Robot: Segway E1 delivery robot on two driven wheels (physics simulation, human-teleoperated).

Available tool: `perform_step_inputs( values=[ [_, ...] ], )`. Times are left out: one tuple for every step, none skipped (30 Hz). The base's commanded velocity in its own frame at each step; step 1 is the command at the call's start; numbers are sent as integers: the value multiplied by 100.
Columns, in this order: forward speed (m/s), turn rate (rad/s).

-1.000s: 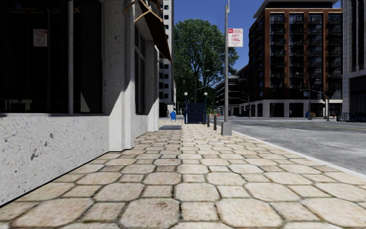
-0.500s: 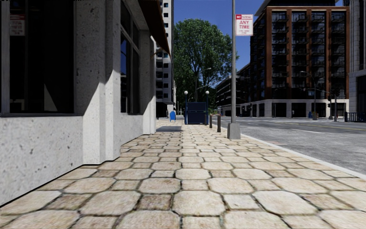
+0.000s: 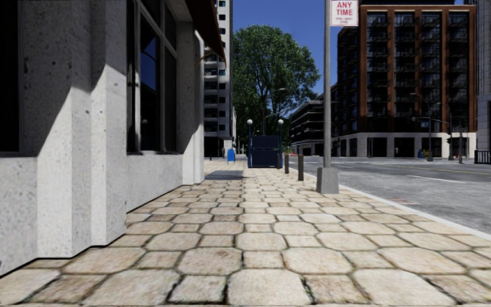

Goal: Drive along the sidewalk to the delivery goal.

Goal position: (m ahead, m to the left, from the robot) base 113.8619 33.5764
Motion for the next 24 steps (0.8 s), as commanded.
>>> perform_step_inputs(
  values=[
    [200,0],
    [200,0],
    [200,0],
    [200,0],
    [200,0],
    [200,0],
    [200,0],
    [200,0],
    [200,0],
    [200,0],
    [200,0],
    [200,0],
    [200,0],
    [200,0],
    [200,0],
    [200,0],
    [200,0],
    [200,0],
    [200,0],
    [200,0],
    [200,0],
    [200,0],
    [200,0],
    [200,0]
  ],
)
